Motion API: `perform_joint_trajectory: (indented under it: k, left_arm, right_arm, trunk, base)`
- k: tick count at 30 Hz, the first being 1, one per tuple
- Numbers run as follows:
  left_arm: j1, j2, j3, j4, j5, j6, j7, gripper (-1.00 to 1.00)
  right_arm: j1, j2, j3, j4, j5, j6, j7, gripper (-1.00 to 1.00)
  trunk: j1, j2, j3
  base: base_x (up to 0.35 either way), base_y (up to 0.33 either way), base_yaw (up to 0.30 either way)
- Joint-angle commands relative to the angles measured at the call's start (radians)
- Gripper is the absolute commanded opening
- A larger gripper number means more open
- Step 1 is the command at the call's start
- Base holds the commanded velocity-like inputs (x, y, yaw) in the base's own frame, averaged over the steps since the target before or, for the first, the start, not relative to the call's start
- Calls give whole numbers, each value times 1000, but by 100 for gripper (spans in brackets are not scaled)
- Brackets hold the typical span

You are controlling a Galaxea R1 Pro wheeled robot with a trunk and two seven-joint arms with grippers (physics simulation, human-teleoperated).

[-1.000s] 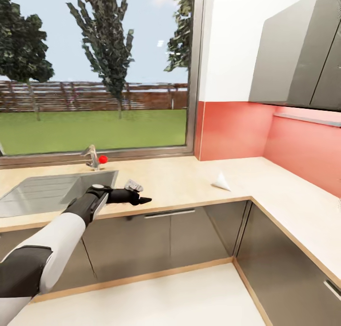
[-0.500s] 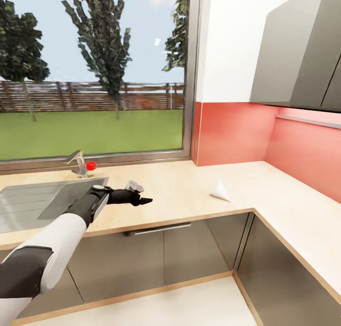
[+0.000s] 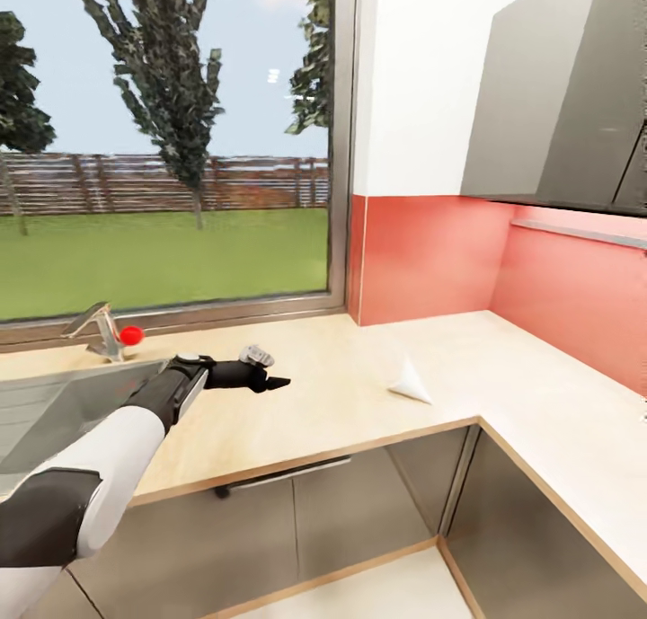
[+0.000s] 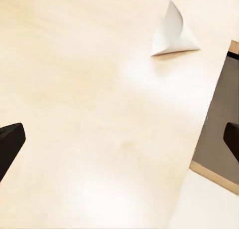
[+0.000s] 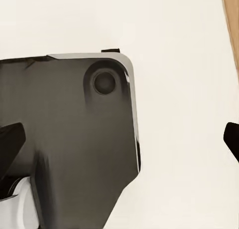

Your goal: Set up a coffee station on the kitchen countertop: keep the coffee maker on the countertop, move the bottle of coffee from the kitchen shelf to the counter next to the coffee maker, place a paper coffee filter on top of the coffee maker, put the saucer next to the coffee maker with the coffee cup on the saucer, and place the electric kettle next to the coffee maker.

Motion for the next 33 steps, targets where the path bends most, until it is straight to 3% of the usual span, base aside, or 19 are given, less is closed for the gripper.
perform_joint_trajectory:
  k: [1,8,23,33]
  left_arm:
    - [4,-2,-1,-3,-2,9,-4,100]
    - [35,-16,-2,-11,-6,8,-7,100]
    - [62,-9,-4,-18,-49,8,1,100]
    - [65,-2,5,-20,-51,7,8,100]
  right_arm:
    - [-1,0,-7,1,3,-4,0,100]
    - [-1,1,-7,2,4,-4,1,100]
    - [-1,1,-7,3,5,-4,2,100]
    - [-1,5,-6,3,5,-3,2,100]
  trunk:
    - [1,-1,-1]
    - [1,-1,-1]
    - [1,-1,-1]
    - [1,-1,-2]
  base:
    - [340,69,-261]
    - [242,45,-262]
    - [7,1,-247]
    - [0,0,-109]
